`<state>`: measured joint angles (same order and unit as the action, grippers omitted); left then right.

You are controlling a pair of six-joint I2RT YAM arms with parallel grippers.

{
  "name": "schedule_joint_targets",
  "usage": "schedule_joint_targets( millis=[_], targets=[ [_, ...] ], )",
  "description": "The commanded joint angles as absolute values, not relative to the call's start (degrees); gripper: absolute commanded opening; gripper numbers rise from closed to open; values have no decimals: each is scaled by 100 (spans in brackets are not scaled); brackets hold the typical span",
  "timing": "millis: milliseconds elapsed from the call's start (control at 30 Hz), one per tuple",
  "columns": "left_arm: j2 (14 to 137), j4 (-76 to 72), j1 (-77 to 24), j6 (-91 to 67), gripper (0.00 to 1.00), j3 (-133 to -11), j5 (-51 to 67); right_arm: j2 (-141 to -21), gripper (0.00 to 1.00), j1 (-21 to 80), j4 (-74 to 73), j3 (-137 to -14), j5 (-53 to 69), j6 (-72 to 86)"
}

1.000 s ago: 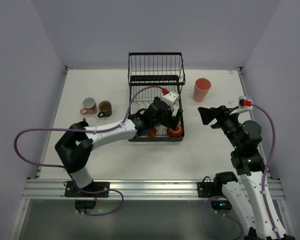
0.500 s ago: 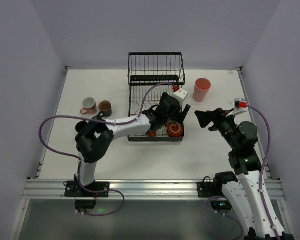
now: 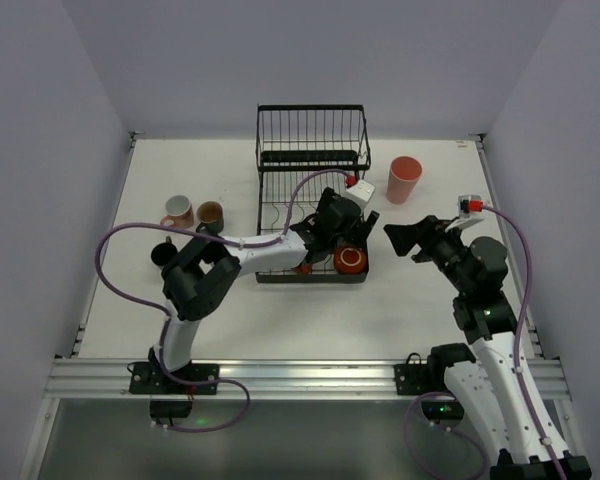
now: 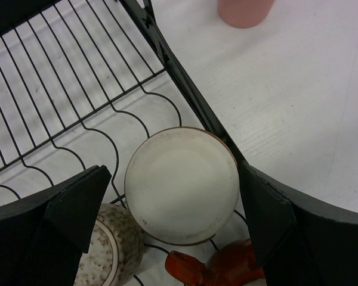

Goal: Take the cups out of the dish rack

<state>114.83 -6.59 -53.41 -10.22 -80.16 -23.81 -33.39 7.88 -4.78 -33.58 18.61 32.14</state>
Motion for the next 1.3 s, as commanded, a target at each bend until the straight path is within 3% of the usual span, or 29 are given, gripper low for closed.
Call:
schedule_joint_targets(
  millis=[0,133,267,333,700,933,1100,1267],
  targets=[
    [11768,-923,-5238,-984,100,-8288,-2444,-3357,72,791,-176,-3375,2048,3234],
    [11804,-1037,-5186,-958,91,-8323,-2312,-3392,72,791,-150,-3357,2065,3217],
    [11523,-1230,-5177,-975,58,-8096,-2268,-3454,72,791,-106,-3358,2127,3243],
    [11208,-1396,-5177,-984,50,-7859,-2268,-3507,72,791,-44,-3358,2188,3287],
    [9160,-2381,-5177,-1467,39,-6691,-1716,-3744,73,879,956,-2963,2496,4147],
    [7877,-3364,-5107,-2899,32,-5820,-441,-4043,87,949,2635,-2312,3330,5237],
    [7594,-3849,-4966,-4147,30,-5485,507,-4035,80,1212,3734,-2223,3954,5704],
    [7515,-4148,-4887,-5139,28,-5361,993,-3683,73,1520,3639,-2452,3973,5354]
  ],
)
